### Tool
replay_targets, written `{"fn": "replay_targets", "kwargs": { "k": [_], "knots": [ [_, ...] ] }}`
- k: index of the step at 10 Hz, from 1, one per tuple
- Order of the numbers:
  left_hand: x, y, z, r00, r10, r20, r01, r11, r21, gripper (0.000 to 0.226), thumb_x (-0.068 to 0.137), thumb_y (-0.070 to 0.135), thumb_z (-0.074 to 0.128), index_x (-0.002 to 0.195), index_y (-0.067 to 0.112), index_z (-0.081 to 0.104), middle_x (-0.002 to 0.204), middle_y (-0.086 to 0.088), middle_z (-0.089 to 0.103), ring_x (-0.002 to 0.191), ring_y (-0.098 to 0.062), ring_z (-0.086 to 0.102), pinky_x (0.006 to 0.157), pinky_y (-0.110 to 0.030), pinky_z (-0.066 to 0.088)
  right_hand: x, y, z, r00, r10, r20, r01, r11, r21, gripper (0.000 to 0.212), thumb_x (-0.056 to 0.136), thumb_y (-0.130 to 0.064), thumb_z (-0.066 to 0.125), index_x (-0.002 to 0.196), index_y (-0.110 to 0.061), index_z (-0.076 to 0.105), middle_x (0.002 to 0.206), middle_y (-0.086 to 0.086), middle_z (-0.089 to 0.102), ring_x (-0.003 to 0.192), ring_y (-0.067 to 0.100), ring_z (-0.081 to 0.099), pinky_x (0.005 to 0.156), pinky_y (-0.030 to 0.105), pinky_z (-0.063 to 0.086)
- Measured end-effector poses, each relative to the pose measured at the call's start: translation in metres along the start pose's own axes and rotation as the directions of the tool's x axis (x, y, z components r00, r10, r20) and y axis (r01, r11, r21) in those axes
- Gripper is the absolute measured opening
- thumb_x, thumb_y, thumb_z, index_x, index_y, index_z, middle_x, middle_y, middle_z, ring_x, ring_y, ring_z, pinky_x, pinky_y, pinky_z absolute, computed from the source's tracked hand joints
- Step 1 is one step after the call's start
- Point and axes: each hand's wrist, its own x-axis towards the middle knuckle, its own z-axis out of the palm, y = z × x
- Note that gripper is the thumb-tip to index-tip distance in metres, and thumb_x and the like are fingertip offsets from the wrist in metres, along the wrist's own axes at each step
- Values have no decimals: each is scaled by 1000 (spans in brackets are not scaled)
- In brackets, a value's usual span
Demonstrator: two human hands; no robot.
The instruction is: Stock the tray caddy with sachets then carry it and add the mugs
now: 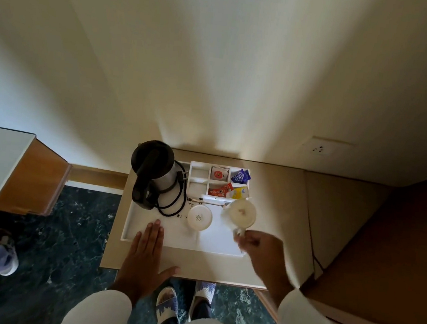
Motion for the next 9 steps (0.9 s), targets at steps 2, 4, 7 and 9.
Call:
{"fn": "replay_targets", "kwargs": {
  "k": [2, 4, 7, 9],
  "knots": [
    [1, 0, 1, 1000, -7, 18, 7, 1000, 1, 119, 81, 91, 24, 159, 2, 9, 169, -18, 3, 156, -37, 9, 126, -54, 15, -15, 6, 30, 999, 38, -34, -40, 997, -65, 17, 86, -26, 84, 97, -13, 85, 80, -8, 81, 76, 8, 75, 81, 36, 64],
    [1, 0, 1, 1000, -6, 14, 6, 1000, 7, 119, 81, 91, 24, 159, 1, 12, 169, -19, 7, 156, -37, 12, 124, -56, 20, -12, 17, 34, 999, 27, -21, -30, 986, -164, 19, 88, -28, 83, 88, -10, 84, 80, 1, 82, 67, 8, 69, 70, 28, 53],
    [1, 2, -2, 1000, -2, 3, 2, 1000, 16, 118, 81, 88, 25, 159, 2, 4, 169, -19, -2, 157, -36, 4, 126, -55, 15, -22, 19, 32, 995, 50, -85, -64, 983, -170, 49, 74, -71, 77, 77, -24, 65, 72, -9, 71, 67, 6, 66, 67, 25, 57],
    [4, 14, -23, 999, -19, -38, 14, 993, -116, 106, 87, 82, 10, 159, 5, -2, 169, -14, -6, 158, -31, 2, 128, -44, 6, -13, 17, 3, 956, -257, -143, 130, 805, -579, 82, 94, -74, 36, 145, -9, 48, 153, 16, 50, 145, 33, 45, 117, 47, 42]
  ]
}}
